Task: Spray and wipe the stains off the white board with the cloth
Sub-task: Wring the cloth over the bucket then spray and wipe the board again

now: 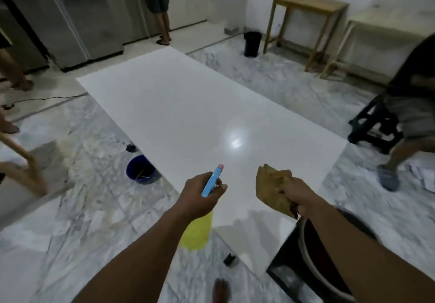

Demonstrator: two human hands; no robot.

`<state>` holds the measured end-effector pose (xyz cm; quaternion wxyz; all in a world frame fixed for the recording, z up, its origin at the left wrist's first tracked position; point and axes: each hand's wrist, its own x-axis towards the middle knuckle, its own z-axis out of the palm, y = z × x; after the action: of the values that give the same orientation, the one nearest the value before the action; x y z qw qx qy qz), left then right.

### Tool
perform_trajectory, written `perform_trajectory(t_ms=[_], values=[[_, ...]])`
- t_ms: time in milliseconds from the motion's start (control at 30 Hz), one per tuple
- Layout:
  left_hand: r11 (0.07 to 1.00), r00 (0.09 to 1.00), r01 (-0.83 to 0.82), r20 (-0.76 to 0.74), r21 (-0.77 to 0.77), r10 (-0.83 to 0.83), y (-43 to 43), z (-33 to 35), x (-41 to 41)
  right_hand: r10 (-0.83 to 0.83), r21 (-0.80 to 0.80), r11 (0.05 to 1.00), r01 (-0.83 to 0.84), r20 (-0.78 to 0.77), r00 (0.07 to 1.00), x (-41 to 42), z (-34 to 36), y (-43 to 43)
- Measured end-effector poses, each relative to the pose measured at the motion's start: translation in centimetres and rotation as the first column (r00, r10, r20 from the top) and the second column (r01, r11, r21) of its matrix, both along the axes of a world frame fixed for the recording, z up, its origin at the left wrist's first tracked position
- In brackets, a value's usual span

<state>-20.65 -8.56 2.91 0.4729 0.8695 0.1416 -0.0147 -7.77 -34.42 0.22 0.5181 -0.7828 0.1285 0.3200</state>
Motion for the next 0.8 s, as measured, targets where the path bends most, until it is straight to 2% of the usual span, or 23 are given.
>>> perform_trajectory(t_ms=[100, 167, 400, 500, 600, 667, 733, 800], values=[[0.996, 0.996, 0.085, 0.040, 0.001, -0.085, -1.0, -1.3, 4.5, -0.059, -0.060, 0.996, 0.066, 0.112, 0.992, 4.9, -1.5, -1.8], [0.992, 0.991, 0.123, 0.056, 0.011, -0.124, -1.3, -2.3, 7.6, -0.064, -0.170, 0.980, 0.101, 0.209, 0.976, 7.9, -2.1, -2.0], [0.980, 0.977, 0.166, 0.113, 0.114, -0.179, -1.9, -4.7, 16.1, 0.115, -0.394, 0.915, 0.086, 0.460, 0.880, 15.9, -5.5, -3.1], [0.980, 0.974, 0.163, 0.142, 0.117, -0.178, -2.1, -5.2, 18.3, 0.156, -0.466, 0.879, 0.105, 0.488, 0.859, 16.8, -7.1, -2.4], [0.982, 0.972, 0.158, 0.159, 0.099, -0.172, -2.1, -6.4, 20.4, 0.249, -0.543, 0.840, 0.006, 0.395, 0.885, 15.6, -11.1, -1.3], [0.982, 0.967, 0.157, 0.186, 0.108, -0.175, -2.1, -6.8, 21.3, 0.230, -0.554, 0.831, 0.049, 0.424, 0.876, 13.6, -13.0, 0.2], [0.964, 0.947, 0.219, 0.206, 0.153, -0.248, -2.1, -7.2, 22.0, 0.213, -0.563, 0.817, 0.126, 0.497, 0.841, 11.6, -14.4, 2.0], [0.939, 0.917, 0.299, 0.220, 0.171, -0.332, -1.8, -7.3, 22.0, 0.220, -0.580, 0.804, 0.130, 0.493, 0.842, 9.2, -15.6, 3.7]])
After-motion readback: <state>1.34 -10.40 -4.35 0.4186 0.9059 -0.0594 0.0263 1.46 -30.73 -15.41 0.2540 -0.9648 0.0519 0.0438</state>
